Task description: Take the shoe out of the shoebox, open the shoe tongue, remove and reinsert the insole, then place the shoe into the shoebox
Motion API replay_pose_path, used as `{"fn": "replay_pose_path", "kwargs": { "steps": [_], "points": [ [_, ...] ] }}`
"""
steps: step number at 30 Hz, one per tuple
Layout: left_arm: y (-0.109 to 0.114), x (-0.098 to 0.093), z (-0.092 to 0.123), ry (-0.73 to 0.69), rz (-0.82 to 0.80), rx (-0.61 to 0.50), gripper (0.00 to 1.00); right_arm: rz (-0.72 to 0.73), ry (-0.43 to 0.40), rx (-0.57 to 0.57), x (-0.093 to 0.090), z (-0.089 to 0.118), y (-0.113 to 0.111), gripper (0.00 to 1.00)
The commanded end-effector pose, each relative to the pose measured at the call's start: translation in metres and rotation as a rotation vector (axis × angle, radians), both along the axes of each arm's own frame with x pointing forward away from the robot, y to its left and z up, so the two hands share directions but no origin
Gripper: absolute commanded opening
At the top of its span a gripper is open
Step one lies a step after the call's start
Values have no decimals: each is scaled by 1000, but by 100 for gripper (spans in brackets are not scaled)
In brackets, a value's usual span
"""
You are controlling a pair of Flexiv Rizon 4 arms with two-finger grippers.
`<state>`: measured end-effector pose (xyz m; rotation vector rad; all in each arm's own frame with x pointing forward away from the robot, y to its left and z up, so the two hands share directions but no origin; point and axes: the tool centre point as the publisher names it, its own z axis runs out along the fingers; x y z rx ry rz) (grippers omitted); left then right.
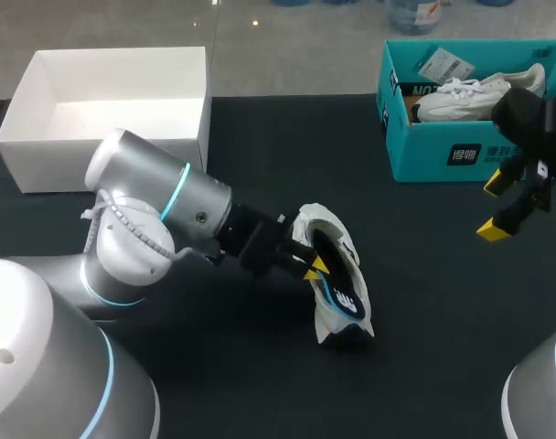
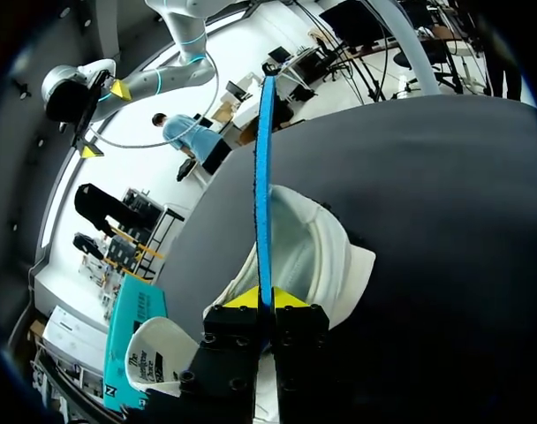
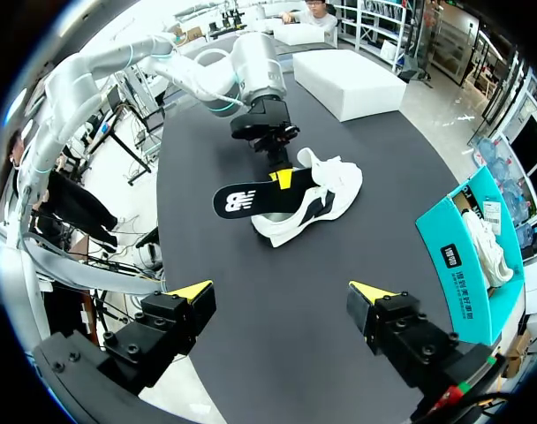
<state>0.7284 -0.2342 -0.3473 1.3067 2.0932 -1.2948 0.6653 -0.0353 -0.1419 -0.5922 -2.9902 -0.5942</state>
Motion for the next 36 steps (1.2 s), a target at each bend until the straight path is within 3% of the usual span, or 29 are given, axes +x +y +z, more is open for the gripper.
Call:
{"fn": "replay_pose_path", "kwargs": {
  "steps": [1, 11, 12, 13, 14, 17, 28, 36],
  "points": [
    [-3, 0, -3, -5, 5, 7, 0, 1, 3, -2, 2, -1, 0, 100],
    [-2, 4, 2, -13, 12, 0, 0, 1, 3, -2, 2, -1, 0, 100],
    [-2, 3, 3, -16, 11, -1, 25, 1, 3, -2, 2, -1, 0, 100],
    [-2, 2, 4, -19, 10, -2, 39, 1, 3, -2, 2, -1, 0, 100],
    [-2, 2, 6, -19, 8, -8, 45, 1, 3, -2, 2, -1, 0, 100],
    [-2, -1, 9, -21, 6, -13, 53, 1, 3, -2, 2, -1, 0, 100],
    [-6, -15, 15, -27, -20, -27, 44, 1, 3, -2, 2, -1, 0, 100],
    [-12, -21, 16, -27, -30, -25, 45, 1, 3, -2, 2, -1, 0, 100]
  ]
}}
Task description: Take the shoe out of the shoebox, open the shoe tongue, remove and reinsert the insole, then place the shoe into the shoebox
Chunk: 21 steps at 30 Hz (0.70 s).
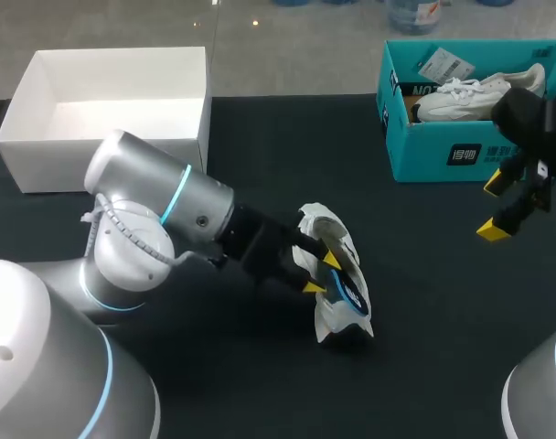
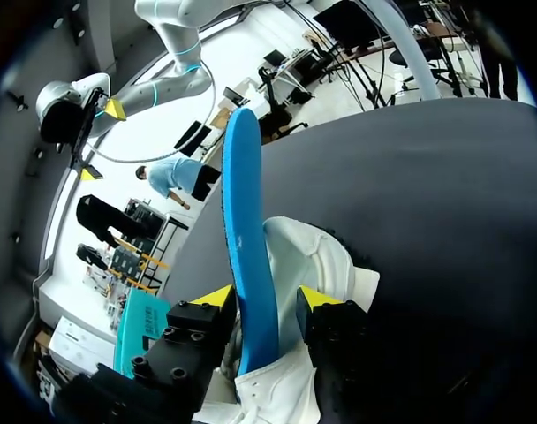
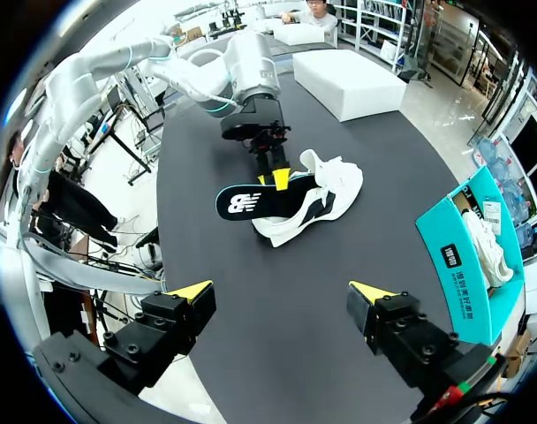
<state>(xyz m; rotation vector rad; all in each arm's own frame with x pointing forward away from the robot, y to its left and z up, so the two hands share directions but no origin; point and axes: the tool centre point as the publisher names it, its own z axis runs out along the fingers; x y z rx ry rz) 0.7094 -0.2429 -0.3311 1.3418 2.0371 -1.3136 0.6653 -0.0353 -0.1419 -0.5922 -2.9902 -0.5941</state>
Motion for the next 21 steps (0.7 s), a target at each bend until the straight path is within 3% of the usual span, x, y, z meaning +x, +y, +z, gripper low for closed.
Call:
{"fn": "replay_pose_path", "kwargs": {
  "steps": [1, 6, 12, 21],
  "points": [
    [-5, -3, 0, -7, -1, 7, 45, 1, 3, -2, 2, -1, 0, 100],
    [-7, -2, -1, -19, -4, 15, 39, 1, 3, -2, 2, -1, 0, 100],
    [-8, -1, -2, -30, 8, 17, 0, 1, 3, -2, 2, -1, 0, 100],
    [-7, -4, -8, -17, 17, 18, 0, 1, 3, -2, 2, -1, 0, 100]
  ]
}}
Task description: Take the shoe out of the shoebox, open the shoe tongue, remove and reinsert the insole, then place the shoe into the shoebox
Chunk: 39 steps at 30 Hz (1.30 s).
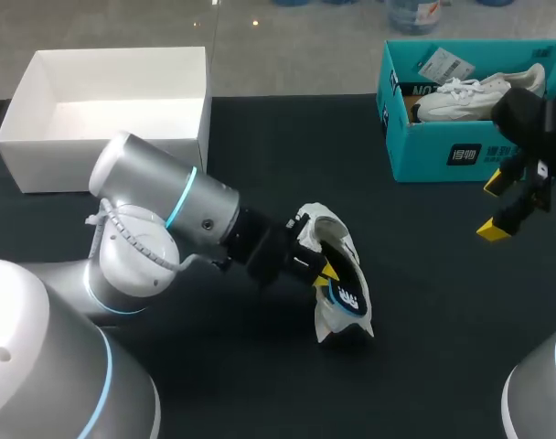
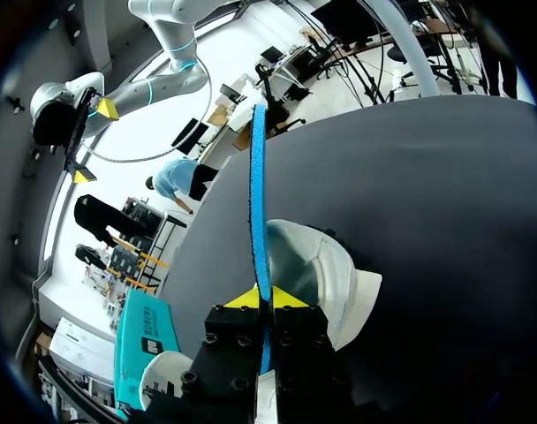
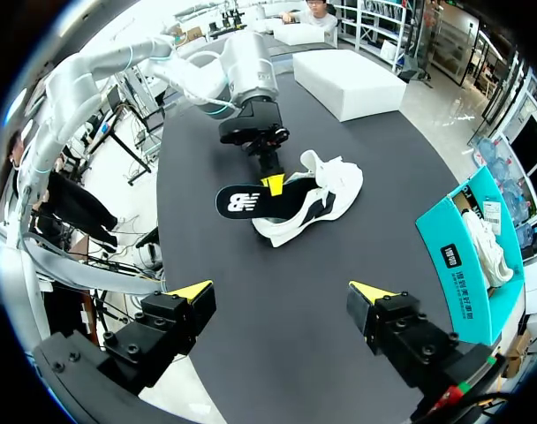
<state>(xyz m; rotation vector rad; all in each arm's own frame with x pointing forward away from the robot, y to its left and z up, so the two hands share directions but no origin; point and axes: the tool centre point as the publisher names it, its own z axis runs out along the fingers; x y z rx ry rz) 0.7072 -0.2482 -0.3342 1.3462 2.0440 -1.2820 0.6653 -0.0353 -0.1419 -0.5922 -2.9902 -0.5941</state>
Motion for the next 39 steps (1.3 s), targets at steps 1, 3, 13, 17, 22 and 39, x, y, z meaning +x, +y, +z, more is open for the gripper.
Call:
{"fn": "replay_pose_path", "kwargs": {
  "steps": [1, 3, 13, 17, 22, 39],
  "points": [
    [-1, -2, -5, 0, 13, 3, 0, 1, 3, -2, 2, -1, 0, 100],
    [0, 0, -10, 4, 24, 9, 0, 1, 3, -2, 2, -1, 0, 100],
    [7, 16, -26, 14, 73, 32, 0, 1, 3, -2, 2, -1, 0, 100],
    [8, 18, -32, 22, 84, 43, 0, 1, 3, -2, 2, -1, 0, 100],
    [8, 17, -31, 25, 81, 42, 15, 1, 3, -2, 2, -1, 0, 100],
    [6, 11, -10, 16, 76, -6, 24, 1, 3, -2, 2, -1, 0, 100]
  ]
}}
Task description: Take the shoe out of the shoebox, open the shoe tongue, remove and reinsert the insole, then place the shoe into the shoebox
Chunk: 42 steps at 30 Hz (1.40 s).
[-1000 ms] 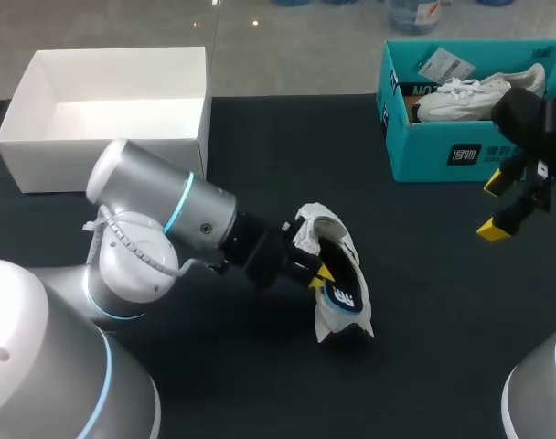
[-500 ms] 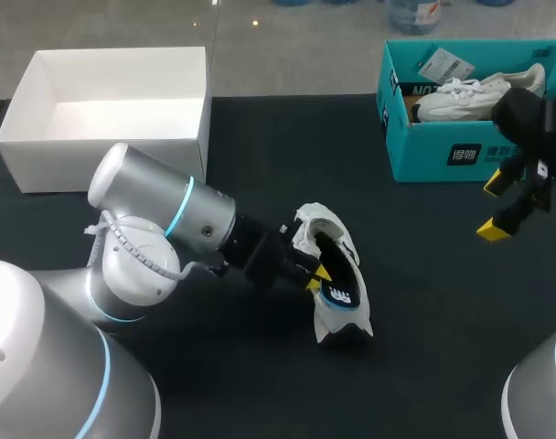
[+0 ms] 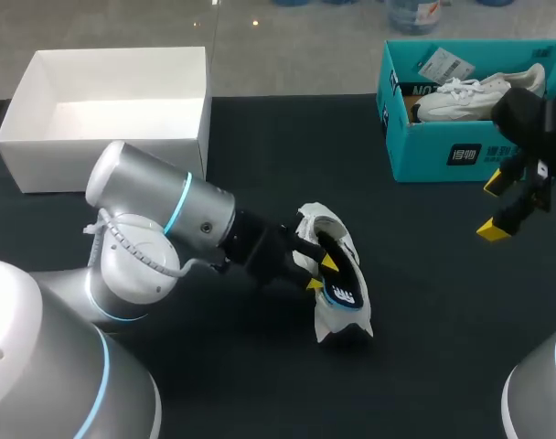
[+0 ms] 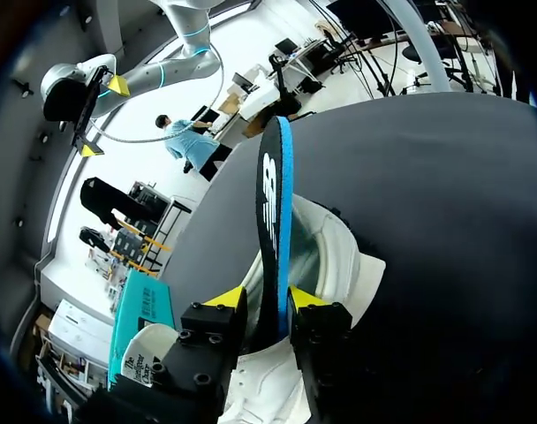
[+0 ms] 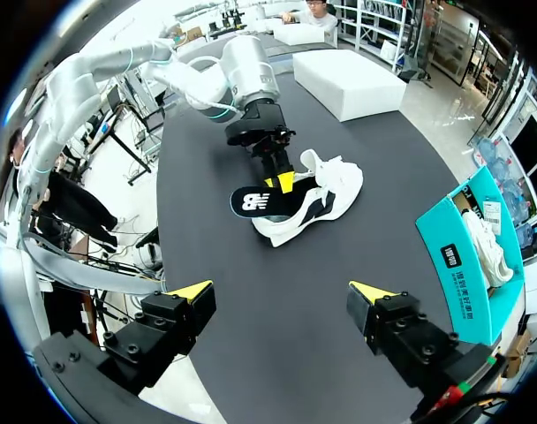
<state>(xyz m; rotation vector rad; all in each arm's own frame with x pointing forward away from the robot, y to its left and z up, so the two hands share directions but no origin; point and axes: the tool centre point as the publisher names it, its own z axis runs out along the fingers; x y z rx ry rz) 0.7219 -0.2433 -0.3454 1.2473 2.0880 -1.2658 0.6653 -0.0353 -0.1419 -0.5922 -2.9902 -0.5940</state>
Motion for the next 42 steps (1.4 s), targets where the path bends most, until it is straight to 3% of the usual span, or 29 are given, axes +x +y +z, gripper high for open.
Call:
{"fn": "replay_pose_path", "kwargs": {
  "steps": [1, 9, 12, 26, 37, 39, 41, 42],
  "points": [
    [1, -4, 2, -4, -4, -7, 22, 1, 3, -2, 2, -1, 0, 100],
    [-2, -13, 1, -4, -30, -6, 13, 1, 3, -2, 2, -1, 0, 100],
    [-3, -13, -1, -6, -38, -1, 0, 1, 3, -2, 2, -1, 0, 100],
    [-6, 10, -16, -49, -29, 49, 0, 1, 3, -2, 2, -1, 0, 100],
    [-2, 10, -21, -38, -26, 65, 0, 1, 3, -2, 2, -1, 0, 100],
    [-1, 11, -18, -40, -18, 61, 9, 1, 3, -2, 2, -1, 0, 100],
    [0, 11, -14, -41, -11, 53, 27, 1, 3, -2, 2, -1, 0, 100],
    [0, 10, -12, -40, -9, 47, 32, 1, 3, -2, 2, -1, 0, 100]
  ]
}}
